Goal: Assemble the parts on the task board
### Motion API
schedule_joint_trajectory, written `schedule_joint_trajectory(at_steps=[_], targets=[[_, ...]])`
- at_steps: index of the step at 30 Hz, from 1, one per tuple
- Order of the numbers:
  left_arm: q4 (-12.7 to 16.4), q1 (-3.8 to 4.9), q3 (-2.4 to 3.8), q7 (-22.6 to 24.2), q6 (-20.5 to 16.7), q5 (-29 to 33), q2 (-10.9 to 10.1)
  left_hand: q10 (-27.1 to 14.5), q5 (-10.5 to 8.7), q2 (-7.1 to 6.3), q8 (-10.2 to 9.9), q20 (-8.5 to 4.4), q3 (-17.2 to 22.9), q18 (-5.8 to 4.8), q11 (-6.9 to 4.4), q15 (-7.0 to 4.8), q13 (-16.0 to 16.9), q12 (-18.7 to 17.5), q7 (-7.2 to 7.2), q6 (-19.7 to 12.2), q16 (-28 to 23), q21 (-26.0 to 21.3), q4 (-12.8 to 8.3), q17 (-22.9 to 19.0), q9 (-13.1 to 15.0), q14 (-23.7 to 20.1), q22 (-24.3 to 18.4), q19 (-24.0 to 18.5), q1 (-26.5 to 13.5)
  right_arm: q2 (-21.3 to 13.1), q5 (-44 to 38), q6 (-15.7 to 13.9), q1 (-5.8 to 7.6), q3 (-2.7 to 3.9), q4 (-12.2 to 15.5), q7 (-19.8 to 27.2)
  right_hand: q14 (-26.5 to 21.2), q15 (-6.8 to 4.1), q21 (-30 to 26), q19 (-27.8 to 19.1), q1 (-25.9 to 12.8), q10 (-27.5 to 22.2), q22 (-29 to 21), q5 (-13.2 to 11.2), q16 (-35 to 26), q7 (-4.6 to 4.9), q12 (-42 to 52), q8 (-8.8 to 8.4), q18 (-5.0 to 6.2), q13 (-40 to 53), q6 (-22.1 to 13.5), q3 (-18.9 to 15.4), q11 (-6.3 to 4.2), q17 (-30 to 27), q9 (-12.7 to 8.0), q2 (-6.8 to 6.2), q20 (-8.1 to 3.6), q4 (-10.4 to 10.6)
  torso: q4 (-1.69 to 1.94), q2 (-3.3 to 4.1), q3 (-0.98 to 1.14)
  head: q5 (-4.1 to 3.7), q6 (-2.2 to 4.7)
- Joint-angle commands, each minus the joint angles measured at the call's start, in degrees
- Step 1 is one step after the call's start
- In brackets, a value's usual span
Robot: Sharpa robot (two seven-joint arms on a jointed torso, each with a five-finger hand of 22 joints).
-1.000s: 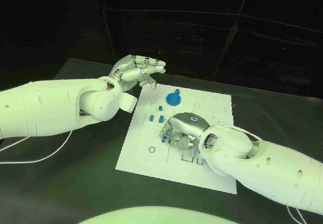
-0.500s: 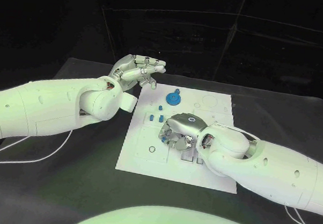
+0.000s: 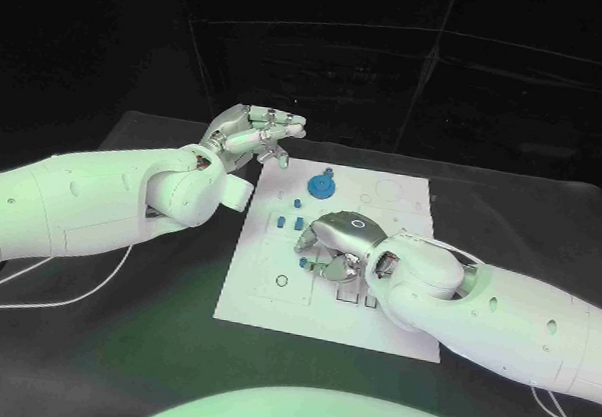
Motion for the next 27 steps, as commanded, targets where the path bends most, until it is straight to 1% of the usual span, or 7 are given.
schedule_joint_trajectory(at_steps=[1, 7, 10, 14, 17, 20, 27], targets=[[0.0, 0.10, 0.05, 0.2, 0.7, 0.2, 0.1, -0.3, 0.18, 0.07, -0.4, 0.00, -0.3, 1.16, 0.04, 0.16, 0.0, 0.2, 0.15, -0.3, -0.2, -0.3, -0.1, 0.0, -0.1, -0.4, -0.1, -0.3, -0.2, -0.6, 0.8, -5.8, 0.05, 0.02, 0.8, 0.6, -0.8, 0.20, -1.3, -1.3, -0.5, -1.6, -1.6, 0.1, -1.8, 0.11, 0.0, -0.15, 1.36, 0.2, -1.0, -0.5, 0.21, -2.3, 0.0, -0.07, 0.23, -0.4, -0.05, 0.02, 0.03, -0.10, 0.23], [-0.1, 0.10, 0.04, 0.1, 0.7, 0.2, -0.2, -0.4, 0.19, 0.09, -0.4, 0.01, -0.3, 1.16, 0.06, 0.18, 0.0, 0.2, 0.17, -0.3, -0.3, -0.3, -0.1, -0.2, -0.1, -0.4, -0.1, -0.3, -0.2, -4.6, 3.4, -9.4, 0.05, 0.06, 4.3, 2.0, -0.7, 0.21, -1.4, -1.2, -0.8, -1.7, -1.6, 1.3, -1.6, 0.13, 1.5, 0.15, 1.39, 0.4, -0.9, -1.1, 0.17, -2.8, 0.2, 0.09, 0.29, -0.8, -0.08, -0.08, 0.03, -0.27, 0.57], [-0.1, 0.09, 0.04, 0.1, 0.7, 0.2, -0.3, -0.4, 0.19, 0.09, -0.4, 0.01, -0.3, 1.16, 0.06, 0.18, 0.0, 0.2, 0.17, -0.3, -0.3, -0.3, -0.1, -0.2, -0.1, -0.4, -0.1, -0.3, -0.2, -7.1, 4.9, -9.4, 0.28, 0.11, 6.3, 1.8, -0.6, 0.16, -1.3, -1.1, -1.0, -1.5, -1.5, 1.5, -1.4, 0.10, 2.0, 0.22, 1.36, 0.5, -0.7, -1.3, 0.12, -2.9, 0.2, 0.10, 0.26, -0.8, -0.16, -0.15, -0.04, -0.43, 0.87], [-0.1, 0.09, 0.03, 0.1, 0.8, 0.2, -0.3, -0.4, 0.19, 0.09, -0.4, 0.01, -0.3, 1.16, 0.06, 0.18, 0.0, 0.2, 0.17, -0.3, -0.3, -0.3, -0.1, -0.2, -0.1, -0.4, -0.1, -0.3, -0.2, -10.7, 7.0, -7.6, 2.04, 0.22, 8.4, 0.4, -0.4, 0.11, -1.2, -0.9, -1.3, -1.7, -1.4, 1.5, -1.0, -0.07, 2.4, 0.10, 1.33, 0.4, -0.9, -1.7, 0.02, -2.8, 0.2, -0.03, 0.20, -0.8, -0.26, -0.19, -0.01, -1.29, 1.48], [-0.1, 0.09, 0.02, 0.1, 0.8, 0.2, -0.3, -0.4, 0.19, 0.11, -0.4, 0.02, -0.4, 1.16, 0.07, 0.19, 0.0, 0.2, 0.18, -0.3, -0.3, -0.3, -0.1, -0.2, -0.1, -0.4, -0.1, -0.3, -0.2, -12.3, 7.4, -5.8, 3.48, 0.29, 8.2, -0.8, -0.6, 0.06, -1.6, -1.2, -1.7, -2.7, -1.9, 1.3, -1.4, -0.24, 2.7, -0.10, 1.43, 0.3, -1.7, -2.6, -0.06, -3.6, 0.1, -0.32, 0.17, -0.8, -0.24, -0.20, 0.01, -1.84, 1.92], [-0.1, 0.09, 0.01, 0.1, 0.8, 0.2, -0.3, -0.4, 0.19, 0.11, -0.4, 0.02, -0.4, 1.16, 0.07, 0.19, 0.0, 0.2, 0.18, -0.3, -0.3, -0.3, -0.1, -0.2, -0.1, -0.4, -0.1, -0.3, -0.2, -13.5, 7.0, -4.0, 4.43, 0.33, 7.2, -2.1, -1.1, 0.03, -2.5, -1.9, -2.0, -4.4, -2.8, 1.0, -2.0, -0.56, 3.4, -0.09, 1.62, 0.3, -2.9, -4.4, -0.16, -4.9, 0.1, -0.36, 0.12, -1.0, -0.12, -0.20, -0.07, -2.43, 2.28], [-0.2, 0.08, -0.01, 0.2, 1.0, 0.2, -0.2, -0.5, 0.19, 0.15, -0.4, 0.03, -0.4, 1.16, 0.07, 0.21, 0.0, 0.2, 0.17, -0.3, -0.3, -0.3, -0.1, -0.2, -0.1, -0.5, -0.1, -0.3, -0.2, -14.0, 6.2, -1.0, 5.11, 0.34, 4.0, -3.8, -1.6, 0.09, -3.5, -2.5, -1.8, -6.4, -3.8, 0.4, -2.3, -0.82, 4.8, -0.10, 1.76, 0.3, -4.1, -7.1, -0.07, -6.4, 0.1, 0.07, 0.14, -1.2, -0.06, -0.07, -0.05, -2.96, 2.69]])
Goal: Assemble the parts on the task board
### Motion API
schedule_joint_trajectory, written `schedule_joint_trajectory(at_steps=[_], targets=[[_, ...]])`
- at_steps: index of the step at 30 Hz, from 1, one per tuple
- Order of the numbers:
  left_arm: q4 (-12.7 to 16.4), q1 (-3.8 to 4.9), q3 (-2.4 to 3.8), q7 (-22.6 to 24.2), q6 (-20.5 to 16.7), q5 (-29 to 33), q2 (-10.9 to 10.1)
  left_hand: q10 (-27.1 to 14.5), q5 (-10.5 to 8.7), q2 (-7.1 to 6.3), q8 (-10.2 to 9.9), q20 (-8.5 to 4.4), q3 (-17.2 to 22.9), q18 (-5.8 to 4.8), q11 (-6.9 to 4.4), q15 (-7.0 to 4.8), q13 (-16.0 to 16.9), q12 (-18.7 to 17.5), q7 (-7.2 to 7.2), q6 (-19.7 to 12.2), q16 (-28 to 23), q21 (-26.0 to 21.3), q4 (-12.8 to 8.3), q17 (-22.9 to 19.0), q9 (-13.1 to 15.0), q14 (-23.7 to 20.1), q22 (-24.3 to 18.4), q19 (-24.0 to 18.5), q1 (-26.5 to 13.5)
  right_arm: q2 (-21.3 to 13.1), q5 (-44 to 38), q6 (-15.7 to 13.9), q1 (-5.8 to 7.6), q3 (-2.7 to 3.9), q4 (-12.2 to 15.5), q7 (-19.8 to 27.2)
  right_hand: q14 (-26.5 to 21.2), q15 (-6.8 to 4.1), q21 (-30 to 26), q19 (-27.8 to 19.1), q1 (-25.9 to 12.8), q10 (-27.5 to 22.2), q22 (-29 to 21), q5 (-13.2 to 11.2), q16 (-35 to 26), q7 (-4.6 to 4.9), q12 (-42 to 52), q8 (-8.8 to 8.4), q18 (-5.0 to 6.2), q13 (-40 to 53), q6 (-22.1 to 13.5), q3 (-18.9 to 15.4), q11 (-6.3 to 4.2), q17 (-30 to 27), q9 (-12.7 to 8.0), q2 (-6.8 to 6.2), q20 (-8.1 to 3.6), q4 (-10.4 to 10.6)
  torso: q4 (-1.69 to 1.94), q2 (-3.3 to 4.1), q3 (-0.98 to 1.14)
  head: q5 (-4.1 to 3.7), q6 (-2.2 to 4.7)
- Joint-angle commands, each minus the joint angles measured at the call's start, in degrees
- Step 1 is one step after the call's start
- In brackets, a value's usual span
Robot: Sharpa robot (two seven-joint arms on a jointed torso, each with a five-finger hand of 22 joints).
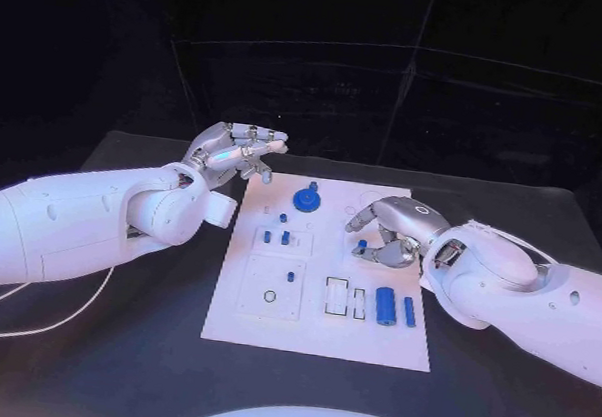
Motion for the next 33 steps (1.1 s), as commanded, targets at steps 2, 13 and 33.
schedule_joint_trajectory(at_steps=[2, 13, 33], targets=[[0.0, 0.08, 0.03, 0.3, 0.9, 0.2, 0.1, -0.5, 0.18, 0.14, -0.3, 0.04, -0.3, 1.16, 0.09, 0.01, 0.0, 0.3, 0.18, -0.3, -0.3, -0.3, 0.0, -0.1, -0.1, -0.3, -0.1, -0.3, -0.2, 0.5, 0.0, 3.8, 0.21, 0.00, -1.6, -2.2, -0.3, 0.02, -0.4, -0.4, -0.3, -0.8, -0.1, -0.3, -0.2, 0.23, 0.5, -0.10, 0.85, 0.0, -0.7, -0.8, -0.01, -0.4, 0.0, 0.62, 0.10, 0.0, 0.11, 0.11, 0.00, -0.17, 0.19], [-0.2, 0.07, 0.01, 0.3, 1.0, 0.2, 0.2, -0.5, 0.18, 0.14, -0.3, 0.04, -0.3, 1.16, 0.09, 0.01, 0.0, 0.3, 0.18, -0.3, -0.3, -0.3, 0.0, -0.1, -0.1, -0.3, -0.1, -0.3, -0.2, 1.6, 0.2, 6.7, 0.25, -0.04, -2.9, -2.4, 0.4, -0.15, 0.0, 0.6, 0.5, 0.0, 0.6, -0.3, 0.8, 0.32, 2.8, 0.27, 0.67, 0.1, -0.3, -2.1, -0.21, -0.4, 0.1, 2.07, -0.08, -0.2, 0.01, 0.07, -0.02, -0.15, -0.04], [-0.4, 0.05, 0.01, 0.0, 0.8, 0.2, 0.3, -0.6, 0.19, 0.21, -0.3, 0.07, -0.4, 1.16, 0.11, 0.04, 0.0, 0.3, 0.19, -0.3, -0.3, -0.4, 0.1, -0.2, -0.1, -0.4, -0.1, -0.3, -0.2, 1.7, -1.2, 2.6, 0.22, -0.06, -2.5, -2.1, 3.5, -2.83, 8.9, 9.5, 4.7, 14.8, 12.0, -3.5, 8.3, -1.24, 6.8, 2.60, -1.89, 0.6, 7.7, 4.8, -3.27, 6.6, 0.6, 6.27, -2.19, -1.9, 0.00, 0.09, 0.04, -0.23, -0.59]])
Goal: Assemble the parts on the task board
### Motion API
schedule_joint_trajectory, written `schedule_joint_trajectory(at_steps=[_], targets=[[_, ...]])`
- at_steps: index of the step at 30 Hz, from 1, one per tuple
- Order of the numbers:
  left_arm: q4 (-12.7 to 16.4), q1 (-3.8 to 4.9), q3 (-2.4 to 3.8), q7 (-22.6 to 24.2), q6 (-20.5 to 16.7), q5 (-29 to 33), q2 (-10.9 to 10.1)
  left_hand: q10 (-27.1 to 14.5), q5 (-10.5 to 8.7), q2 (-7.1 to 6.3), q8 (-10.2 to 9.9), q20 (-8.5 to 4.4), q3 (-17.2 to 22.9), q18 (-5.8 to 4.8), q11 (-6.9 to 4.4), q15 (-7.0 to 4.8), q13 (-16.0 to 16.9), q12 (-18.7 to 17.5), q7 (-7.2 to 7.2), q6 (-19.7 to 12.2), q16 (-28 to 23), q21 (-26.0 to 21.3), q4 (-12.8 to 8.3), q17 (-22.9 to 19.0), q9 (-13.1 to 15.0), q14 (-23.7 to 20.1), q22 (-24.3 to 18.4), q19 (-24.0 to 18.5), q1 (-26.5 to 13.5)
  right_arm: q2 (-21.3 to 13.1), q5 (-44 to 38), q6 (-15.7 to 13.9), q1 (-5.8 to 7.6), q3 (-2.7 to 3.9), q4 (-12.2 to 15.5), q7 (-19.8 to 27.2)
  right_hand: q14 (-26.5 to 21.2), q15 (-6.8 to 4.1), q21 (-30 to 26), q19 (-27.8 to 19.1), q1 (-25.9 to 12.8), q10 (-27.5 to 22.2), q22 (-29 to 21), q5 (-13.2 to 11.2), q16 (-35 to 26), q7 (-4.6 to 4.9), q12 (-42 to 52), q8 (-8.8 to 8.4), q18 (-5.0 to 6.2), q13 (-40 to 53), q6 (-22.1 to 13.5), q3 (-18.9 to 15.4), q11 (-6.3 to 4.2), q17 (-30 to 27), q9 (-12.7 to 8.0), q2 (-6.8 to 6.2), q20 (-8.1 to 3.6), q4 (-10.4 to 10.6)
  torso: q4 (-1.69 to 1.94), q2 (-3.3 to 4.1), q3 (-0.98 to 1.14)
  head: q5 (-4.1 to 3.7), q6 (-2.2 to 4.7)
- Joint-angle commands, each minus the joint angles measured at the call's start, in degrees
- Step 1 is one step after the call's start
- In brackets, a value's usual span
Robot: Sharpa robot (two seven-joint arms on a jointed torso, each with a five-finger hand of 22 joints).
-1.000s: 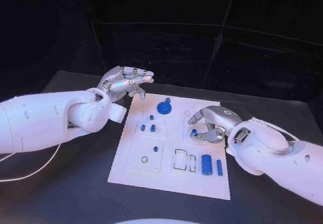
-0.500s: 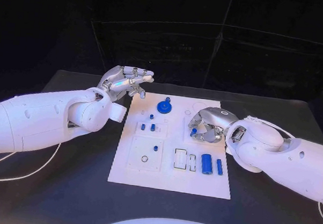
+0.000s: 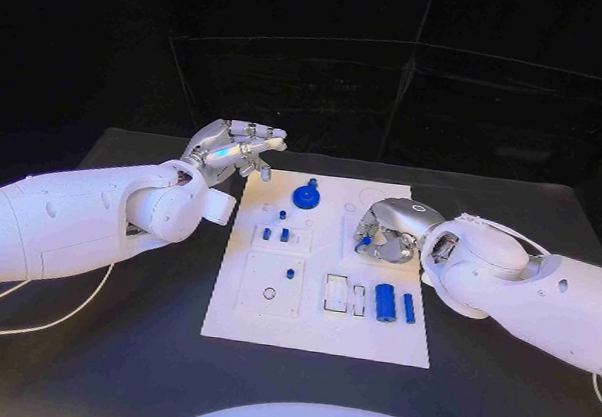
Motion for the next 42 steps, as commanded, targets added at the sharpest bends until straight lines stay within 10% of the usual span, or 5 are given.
schedule_joint_trajectory(at_steps=[1, 21, 42], targets=[[0.0, 0.07, 0.05, 0.1, 0.5, 0.2, 0.0, -0.4, 0.19, 0.21, -0.3, 0.07, -0.4, 1.15, -0.10, 0.04, 0.0, 0.3, 0.19, -0.3, -0.3, -0.4, 0.0, 0.0, -0.1, -0.4, -0.1, -0.3, -0.2, -0.1, -1.0, -3.7, 0.08, 0.01, 0.4, 0.5, 1.3, -0.51, 0.7, 0.7, 1.2, 2.2, 0.8, -0.5, 0.7, -0.11, -0.1, 0.46, -1.01, 0.1, 0.7, 1.3, -1.47, 0.5, 0.0, 0.66, -0.22, -0.6, -0.03, -0.01, 0.02, -0.05, -0.11], [0.1, 0.00, 0.04, -0.1, 0.5, 0.2, 0.3, -0.5, 0.19, 0.25, -0.4, 0.09, -0.4, 1.16, -0.06, 0.06, 0.0, 0.4, 0.26, -0.5, -0.3, -0.4, 0.0, -0.1, -0.1, -0.4, -0.1, -0.3, -0.2, -2.9, 4.2, -14.4, 0.10, 0.74, 9.4, 6.3, 1.4, -0.54, 2.2, 1.6, 1.4, 3.6, 2.6, -0.3, 2.1, -0.09, -1.2, 0.21, -1.37, 0.5, 1.8, 5.3, -1.49, 1.5, -0.3, -0.23, -0.40, -2.8, 0.11, -0.04, 0.03, 0.26, -0.12], [0.6, -0.02, 0.06, -0.1, -0.2, 0.2, 1.1, -0.7, 0.21, 0.37, -0.4, 0.13, -0.5, 1.16, 0.00, 0.11, 0.1, 0.5, 0.36, -0.7, -0.2, -0.5, -0.1, 0.0, -0.1, -0.5, -0.2, -0.3, 0.0, 10.2, 4.6, -3.2, -3.54, 0.52, 3.7, 13.0, 1.2, -0.33, 2.1, 1.2, 0.6, 3.3, 2.4, 0.1, 2.1, 0.21, -2.0, -0.37, -1.29, 0.5, 1.3, 6.1, -1.21, 1.0, -0.5, -0.60, -0.26, -3.1, 0.12, -0.06, -0.14, 3.39, -1.51]])
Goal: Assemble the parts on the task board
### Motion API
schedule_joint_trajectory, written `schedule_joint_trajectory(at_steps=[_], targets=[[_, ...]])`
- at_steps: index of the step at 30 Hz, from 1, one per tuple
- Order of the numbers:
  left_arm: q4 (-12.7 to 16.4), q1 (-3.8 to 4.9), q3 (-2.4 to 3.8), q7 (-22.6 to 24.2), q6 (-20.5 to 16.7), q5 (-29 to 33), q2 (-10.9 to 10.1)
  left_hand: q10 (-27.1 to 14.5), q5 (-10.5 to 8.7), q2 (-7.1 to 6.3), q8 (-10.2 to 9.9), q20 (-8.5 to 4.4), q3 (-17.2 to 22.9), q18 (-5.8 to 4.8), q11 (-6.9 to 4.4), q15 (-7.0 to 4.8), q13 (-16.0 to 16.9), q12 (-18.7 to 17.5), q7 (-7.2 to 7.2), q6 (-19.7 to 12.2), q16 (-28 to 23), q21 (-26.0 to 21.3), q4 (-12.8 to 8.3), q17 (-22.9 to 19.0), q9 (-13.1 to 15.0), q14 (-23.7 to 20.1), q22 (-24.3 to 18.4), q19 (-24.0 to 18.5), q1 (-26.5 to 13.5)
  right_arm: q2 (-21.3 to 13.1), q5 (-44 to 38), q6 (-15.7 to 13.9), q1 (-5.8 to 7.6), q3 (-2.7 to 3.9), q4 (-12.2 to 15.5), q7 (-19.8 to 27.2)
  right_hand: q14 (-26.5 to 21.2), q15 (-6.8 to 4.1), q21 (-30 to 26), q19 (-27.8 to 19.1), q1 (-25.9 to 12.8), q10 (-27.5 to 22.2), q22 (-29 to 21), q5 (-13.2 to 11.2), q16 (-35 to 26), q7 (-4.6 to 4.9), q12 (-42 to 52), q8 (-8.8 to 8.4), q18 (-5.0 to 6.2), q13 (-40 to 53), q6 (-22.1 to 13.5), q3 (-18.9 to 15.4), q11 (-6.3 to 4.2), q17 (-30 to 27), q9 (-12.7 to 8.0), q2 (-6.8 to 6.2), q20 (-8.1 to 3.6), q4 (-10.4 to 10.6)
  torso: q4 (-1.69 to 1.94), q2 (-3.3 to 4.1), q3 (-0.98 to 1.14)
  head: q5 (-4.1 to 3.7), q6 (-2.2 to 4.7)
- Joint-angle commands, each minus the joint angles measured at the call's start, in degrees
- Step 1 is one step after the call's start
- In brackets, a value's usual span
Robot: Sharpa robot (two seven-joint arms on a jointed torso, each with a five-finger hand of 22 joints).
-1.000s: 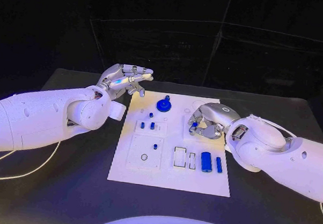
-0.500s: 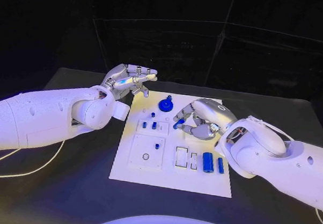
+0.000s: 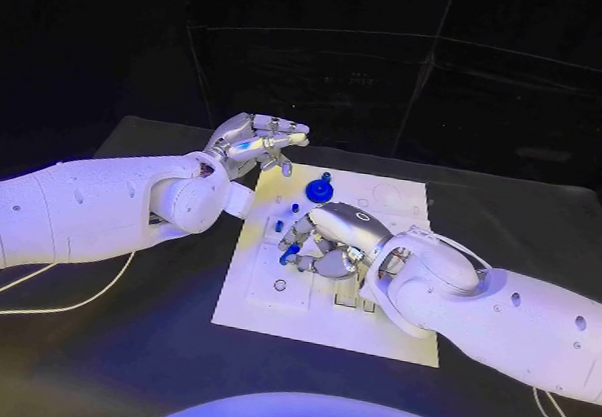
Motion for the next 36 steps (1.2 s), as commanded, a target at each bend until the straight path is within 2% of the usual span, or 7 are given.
schedule_joint_trajectory(at_steps=[1, 5, 10, 13, 15, 19, 36], targets=[[0.1, 0.09, 0.06, 0.2, -0.2, 0.2, 0.2, -0.3, 0.21, 0.41, -0.2, 0.13, -0.3, 1.16, 0.07, 0.11, 0.1, 0.3, 0.09, -0.4, -0.2, -0.3, 0.1, 0.0, -0.1, -0.5, -0.1, -0.3, 0.0, 0.9, -1.5, 4.2, -0.34, -0.18, -1.0, 1.8, 1.4, -0.14, 0.1, -0.1, -0.3, 2.4, -0.1, 0.2, 0.3, 0.36, -0.3, -0.37, -0.41, 0.1, -0.1, 1.6, -2.10, -0.1, -0.1, -0.09, 0.16, -1.4, 0.01, -0.13, 0.03, 0.92, -0.36], [0.1, 0.10, 0.06, 0.2, -0.3, 0.2, 0.3, -0.3, 0.21, 0.42, -0.2, 0.13, -0.3, 1.16, 0.07, 0.11, 0.1, 0.3, 0.10, -0.4, -0.2, -0.3, 0.1, 0.0, -0.1, -0.5, -0.1, -0.3, 0.0, 1.9, -2.5, 5.6, -0.67, -0.54, -2.1, 1.5, 1.4, -0.14, 0.1, -0.1, -0.3, 2.4, -0.1, 0.2, 0.2, 0.36, -0.3, -0.38, -0.41, 0.1, -0.1, 1.6, -2.10, -0.1, -0.1, -0.09, 0.16, -1.4, -0.06, -0.08, 0.10, 1.61, -0.40], [0.1, 0.10, 0.07, 0.2, -0.2, 0.2, 0.4, -0.3, 0.21, 0.42, -0.2, 0.13, -0.3, 1.16, 0.07, 0.11, 0.1, 0.3, 0.10, -0.4, -0.2, -0.3, 0.1, 0.0, -0.1, -0.5, -0.1, -0.3, 0.0, 2.5, -3.8, 7.5, -0.90, -0.68, -2.7, 0.8, 1.4, -0.14, 0.1, -0.1, -0.3, 2.4, -0.1, 0.2, 0.2, 0.36, -0.4, -0.40, -0.41, 0.1, -0.1, 1.7, -2.09, -0.1, -0.1, -0.09, 0.17, -1.5, -0.12, -0.06, 0.16, 2.33, -0.40], [0.0, 0.10, 0.07, 0.2, -0.2, 0.2, 0.4, -0.3, 0.21, 0.42, -0.2, 0.13, -0.3, 1.16, 0.07, 0.11, 0.1, 0.3, 0.10, -0.4, -0.2, -0.3, 0.1, 0.0, -0.1, -0.5, -0.1, -0.3, 0.0, 2.7, -4.3, 8.4, -0.99, -0.72, -3.0, 0.5, 1.4, -0.14, 0.1, -0.1, -0.3, 2.4, -0.1, 0.2, 0.2, 0.36, -0.4, -0.40, -0.41, 0.1, -0.1, 1.7, -2.09, -0.1, -0.1, -0.09, 0.17, -1.5, -0.11, -0.04, 0.20, 2.40, -0.49], [0.0, 0.10, 0.07, 0.2, -0.2, 0.2, 0.4, -0.3, 0.21, 0.42, -0.2, 0.13, -0.3, 1.16, 0.07, 0.11, 0.1, 0.3, 0.10, -0.4, -0.2, -0.3, 0.1, 0.0, -0.1, -0.5, -0.1, -0.3, 0.0, 2.8, -4.6, 8.9, -1.04, -0.73, -3.1, 0.3, 1.4, -0.14, 0.1, -0.1, -0.3, 2.4, -0.1, 0.2, 0.2, 0.36, -0.4, -0.40, -0.41, 0.1, -0.1, 1.7, -2.09, -0.1, -0.1, -0.09, 0.17, -1.5, -0.13, -0.09, 0.13, 2.40, -0.60], [0.0, 0.10, 0.07, 0.2, -0.1, 0.2, 0.5, -0.3, 0.21, 0.42, -0.2, 0.13, -0.3, 1.16, 0.07, 0.11, 0.1, 0.3, 0.10, -0.4, -0.2, -0.3, 0.1, 0.0, -0.1, -0.5, -0.1, -0.3, 0.0, 3.1, -5.3, 9.5, -1.15, -0.75, -3.3, -0.1, 1.4, -0.13, 0.1, -0.1, -0.4, 2.4, -0.1, 0.2, 0.2, 0.37, -0.4, -0.40, -0.40, 0.1, -0.1, 1.7, -2.09, -0.2, -0.1, -0.09, 0.17, -1.5, -0.13, -0.08, 0.12, 2.38, -0.67], [-0.2, 0.10, 0.07, 0.1, 0.2, 0.2, 0.5, -0.3, 0.21, 0.45, -0.2, 0.14, -0.3, 1.17, 0.09, 0.12, 0.1, 0.4, 0.12, -0.5, -0.2, -0.3, 0.0, 0.0, -0.1, -0.5, -0.1, -0.3, 0.1, 4.0, -8.1, 8.5, -1.55, -0.77, -4.1, -3.5, 1.4, -0.12, 0.1, -0.1, -0.4, 2.5, -0.1, 0.3, 0.2, 0.36, -0.4, -0.40, -0.40, 0.1, -0.1, 1.7, -2.09, -0.2, -0.1, -0.03, 0.19, -1.5, -0.07, -0.10, 0.09, 2.42, -0.88]])
